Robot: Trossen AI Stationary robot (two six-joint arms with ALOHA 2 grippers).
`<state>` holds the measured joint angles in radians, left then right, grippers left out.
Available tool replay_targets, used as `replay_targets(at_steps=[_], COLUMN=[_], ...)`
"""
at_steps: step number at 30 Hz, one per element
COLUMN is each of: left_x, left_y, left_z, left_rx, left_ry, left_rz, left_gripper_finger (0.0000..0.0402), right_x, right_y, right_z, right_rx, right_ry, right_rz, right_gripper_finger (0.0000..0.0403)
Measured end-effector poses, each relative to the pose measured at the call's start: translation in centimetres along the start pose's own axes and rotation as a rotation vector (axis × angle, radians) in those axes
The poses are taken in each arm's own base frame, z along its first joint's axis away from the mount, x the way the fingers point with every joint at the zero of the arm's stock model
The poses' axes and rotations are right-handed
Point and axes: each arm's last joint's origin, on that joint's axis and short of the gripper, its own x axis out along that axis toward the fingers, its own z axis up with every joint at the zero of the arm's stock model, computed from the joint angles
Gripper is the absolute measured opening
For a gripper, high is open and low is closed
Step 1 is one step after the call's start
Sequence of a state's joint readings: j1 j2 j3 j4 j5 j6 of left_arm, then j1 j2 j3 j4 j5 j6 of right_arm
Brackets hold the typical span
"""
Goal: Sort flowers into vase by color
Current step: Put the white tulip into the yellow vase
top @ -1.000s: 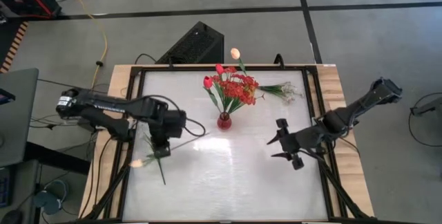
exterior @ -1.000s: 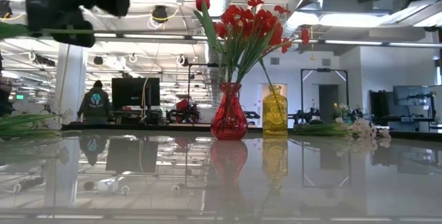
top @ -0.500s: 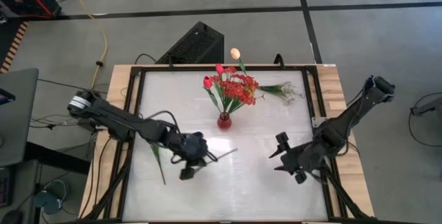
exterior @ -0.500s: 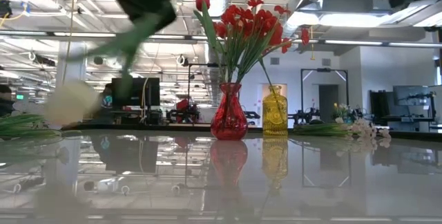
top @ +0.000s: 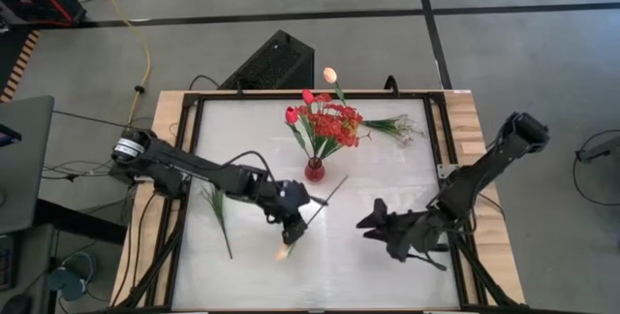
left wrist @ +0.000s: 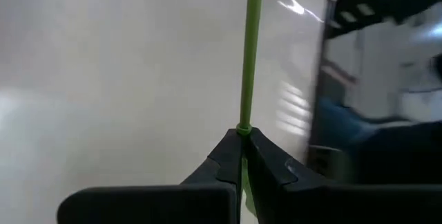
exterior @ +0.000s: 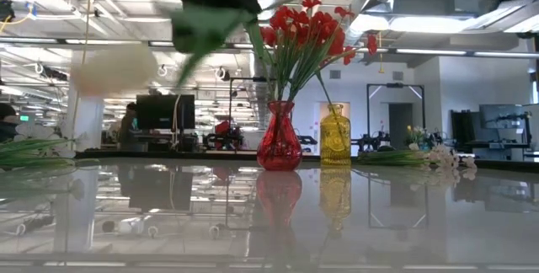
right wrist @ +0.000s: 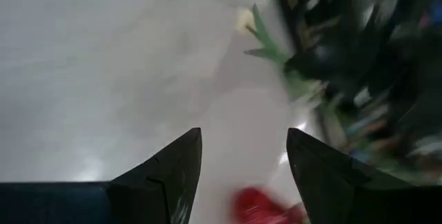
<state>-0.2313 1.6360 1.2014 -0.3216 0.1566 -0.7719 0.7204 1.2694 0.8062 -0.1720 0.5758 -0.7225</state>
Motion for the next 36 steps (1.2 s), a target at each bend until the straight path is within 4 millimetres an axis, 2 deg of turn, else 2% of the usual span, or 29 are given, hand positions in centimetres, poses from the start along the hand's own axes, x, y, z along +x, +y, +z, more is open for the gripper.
replay_targets(at_steps=[2, 5, 11, 16, 21, 31, 36], left_x=[-0.5, -0.7, -0.7, -0.7, -0.7, -0.8, -0.8], left_y=[0.0, -0.1, 0.1, 0.2, 0.3, 0.5, 0.5], left_z=[0.8, 1.2, 1.2, 1.2, 1.4, 1.6, 1.5], left_rx=[-0.091, -0.122, -0.211, -0.228, -0.263, -0.333, -0.344], left_ry=[0.024, -0.002, -0.031, -0.041, -0.048, -0.044, -0.041], left_rz=[-0.033, -0.034, 0.013, 0.021, 0.026, 0.014, 0.013], left_gripper_finger=[0.0000, 0.0000, 0.0000, 0.0000, 0.0000, 0.0000, 0.0000], right_x=[0.6, 2.1, 4.3, 5.9, 7.6, 11.8, 12.7], right_y=[-0.3, -0.6, 0.2, 0.8, 1.0, -2.0, -2.6], right_z=[0.6, 1.2, 1.5, 2.0, 1.4, -0.4, -1.3], right_rx=[-0.062, -0.072, -0.254, -0.318, -0.418, -0.456, -0.456], right_ry=[-0.036, -0.077, 0.002, 0.037, 0.129, 0.276, 0.321], right_rz=[-0.051, -0.115, -0.193, -0.267, -0.317, -0.359, -0.347], right_gripper_finger=[0.0238, 0.0238, 0.0238, 0.0238, 0.0238, 0.0210, 0.0181])
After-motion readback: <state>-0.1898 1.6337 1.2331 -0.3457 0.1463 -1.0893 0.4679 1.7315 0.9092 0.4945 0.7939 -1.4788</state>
